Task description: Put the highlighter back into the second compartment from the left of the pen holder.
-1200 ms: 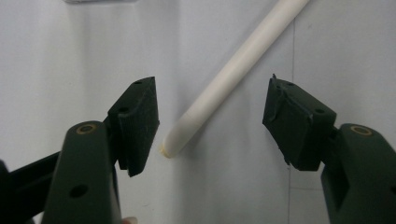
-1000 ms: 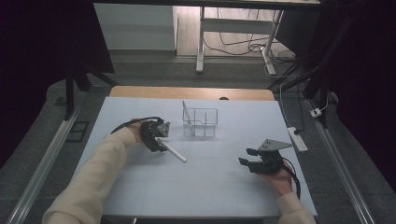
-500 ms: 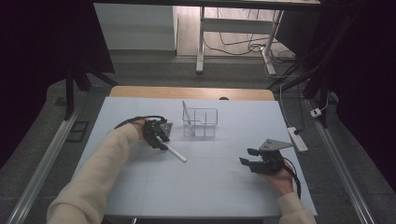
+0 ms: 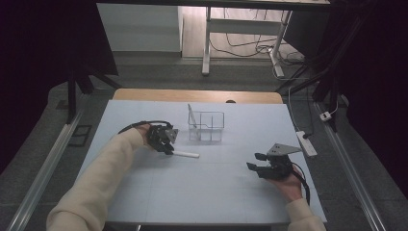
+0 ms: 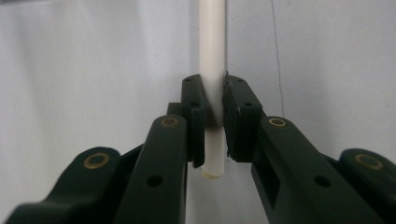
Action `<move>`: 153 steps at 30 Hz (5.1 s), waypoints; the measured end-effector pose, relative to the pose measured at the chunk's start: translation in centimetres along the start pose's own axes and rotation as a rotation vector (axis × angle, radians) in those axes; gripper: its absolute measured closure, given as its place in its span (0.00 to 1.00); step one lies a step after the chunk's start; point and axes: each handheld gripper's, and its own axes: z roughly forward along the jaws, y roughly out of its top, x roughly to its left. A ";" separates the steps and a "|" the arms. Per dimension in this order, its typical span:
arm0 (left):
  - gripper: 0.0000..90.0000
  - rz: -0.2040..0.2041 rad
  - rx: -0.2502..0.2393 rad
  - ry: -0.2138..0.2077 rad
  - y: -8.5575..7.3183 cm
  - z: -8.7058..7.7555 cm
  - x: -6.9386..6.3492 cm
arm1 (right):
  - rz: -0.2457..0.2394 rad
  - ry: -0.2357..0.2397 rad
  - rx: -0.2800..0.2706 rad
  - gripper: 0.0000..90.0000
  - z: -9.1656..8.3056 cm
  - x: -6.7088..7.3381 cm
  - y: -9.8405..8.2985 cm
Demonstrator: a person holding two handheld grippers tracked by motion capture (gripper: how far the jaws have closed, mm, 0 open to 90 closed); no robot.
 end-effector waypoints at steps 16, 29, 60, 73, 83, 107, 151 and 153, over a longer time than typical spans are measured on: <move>0.88 -0.080 -0.125 0.095 -0.7 -2.5 -3.7 | 0.003 0.005 -0.017 0.50 -0.1 0.0 0.1; 0.88 -0.226 -0.235 0.190 -1.3 -2.8 -6.4 | 0.002 0.004 -0.023 0.50 -0.2 0.0 0.1; 0.88 -0.500 -0.455 0.347 -0.9 -3.4 -10.6 | 0.015 -0.011 -0.050 0.48 0.0 0.2 0.1; 0.88 -0.532 -0.525 0.378 -0.7 -3.3 -11.3 | 0.027 -0.011 -0.089 0.46 -0.1 0.4 0.3; 0.88 -0.527 -0.563 0.372 -0.2 -3.3 -11.1 | 0.028 0.020 -0.111 0.45 0.5 1.0 0.7; 0.88 -0.501 -0.632 0.380 2.3 -2.9 -11.6 | 0.039 0.088 -0.202 0.44 1.9 3.5 3.6; 0.88 -0.410 -0.591 0.356 7.0 0.1 -11.8 | 0.065 0.171 -0.247 0.47 4.2 6.1 5.6; 0.88 -0.407 -0.580 0.354 7.1 0.4 -11.7 | 0.068 0.177 -0.252 0.50 4.3 6.0 5.6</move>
